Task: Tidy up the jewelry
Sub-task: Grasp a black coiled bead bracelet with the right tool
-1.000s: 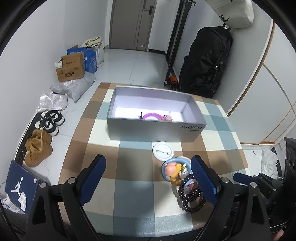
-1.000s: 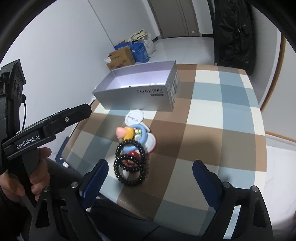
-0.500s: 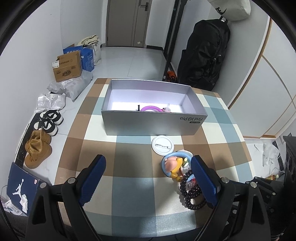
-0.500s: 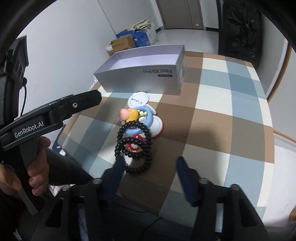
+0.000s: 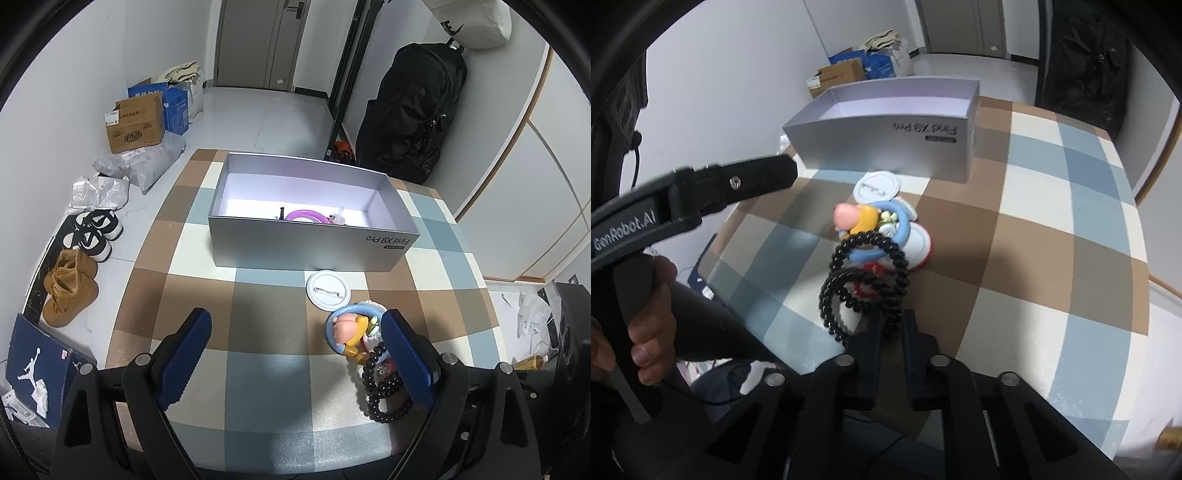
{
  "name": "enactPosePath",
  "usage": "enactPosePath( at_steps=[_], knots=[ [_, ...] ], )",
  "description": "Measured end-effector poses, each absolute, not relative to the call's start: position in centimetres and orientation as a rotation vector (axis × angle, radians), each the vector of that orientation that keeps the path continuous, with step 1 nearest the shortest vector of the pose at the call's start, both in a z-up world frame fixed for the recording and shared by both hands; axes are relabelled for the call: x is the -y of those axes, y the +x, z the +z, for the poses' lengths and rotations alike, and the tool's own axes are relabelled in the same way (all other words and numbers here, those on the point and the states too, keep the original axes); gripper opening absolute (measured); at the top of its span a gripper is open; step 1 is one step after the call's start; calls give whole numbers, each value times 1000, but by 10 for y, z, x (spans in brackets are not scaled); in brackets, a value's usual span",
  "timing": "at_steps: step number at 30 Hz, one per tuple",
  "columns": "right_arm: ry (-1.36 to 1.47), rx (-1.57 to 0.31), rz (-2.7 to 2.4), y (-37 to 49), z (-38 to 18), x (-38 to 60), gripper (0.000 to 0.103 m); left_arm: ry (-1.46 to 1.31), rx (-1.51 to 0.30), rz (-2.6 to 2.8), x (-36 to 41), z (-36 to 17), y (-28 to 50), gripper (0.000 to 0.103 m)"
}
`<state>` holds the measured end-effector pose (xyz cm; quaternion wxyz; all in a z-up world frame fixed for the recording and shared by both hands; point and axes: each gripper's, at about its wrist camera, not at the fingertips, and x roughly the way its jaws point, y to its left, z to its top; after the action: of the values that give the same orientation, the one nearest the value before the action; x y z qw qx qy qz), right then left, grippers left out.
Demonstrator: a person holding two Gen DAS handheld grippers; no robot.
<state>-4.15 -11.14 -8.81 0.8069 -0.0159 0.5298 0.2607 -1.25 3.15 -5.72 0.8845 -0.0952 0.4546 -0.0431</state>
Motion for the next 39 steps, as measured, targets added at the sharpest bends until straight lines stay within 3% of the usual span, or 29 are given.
enactPosePath(
  at_steps=[19, 22, 26, 28, 35, 38, 39],
  knots=[
    [31, -1111, 514, -45, -75, 137, 8, -306, -1074, -190, -34, -77, -11, 89],
    [65, -1094, 484, -41, -69, 150, 8, -274, -1100, -232, -23, -79, -13, 74],
    [122, -1066, 437, -33, -61, 170, 8, -204, -1114, -272, -8, -83, -14, 67],
    [156, -1053, 412, -29, -58, 180, 8, -182, -1130, -282, -3, -86, -12, 55],
    [193, -1042, 403, -24, -54, 186, 7, -236, -1153, -311, -6, -91, -6, 43],
    [200, -1049, 408, -23, -56, 183, 7, -243, -1163, -342, -5, -90, -5, 32],
    [202, -1048, 409, -23, -55, 183, 7, -248, -1169, -363, -4, -89, -5, 23]
  ],
)
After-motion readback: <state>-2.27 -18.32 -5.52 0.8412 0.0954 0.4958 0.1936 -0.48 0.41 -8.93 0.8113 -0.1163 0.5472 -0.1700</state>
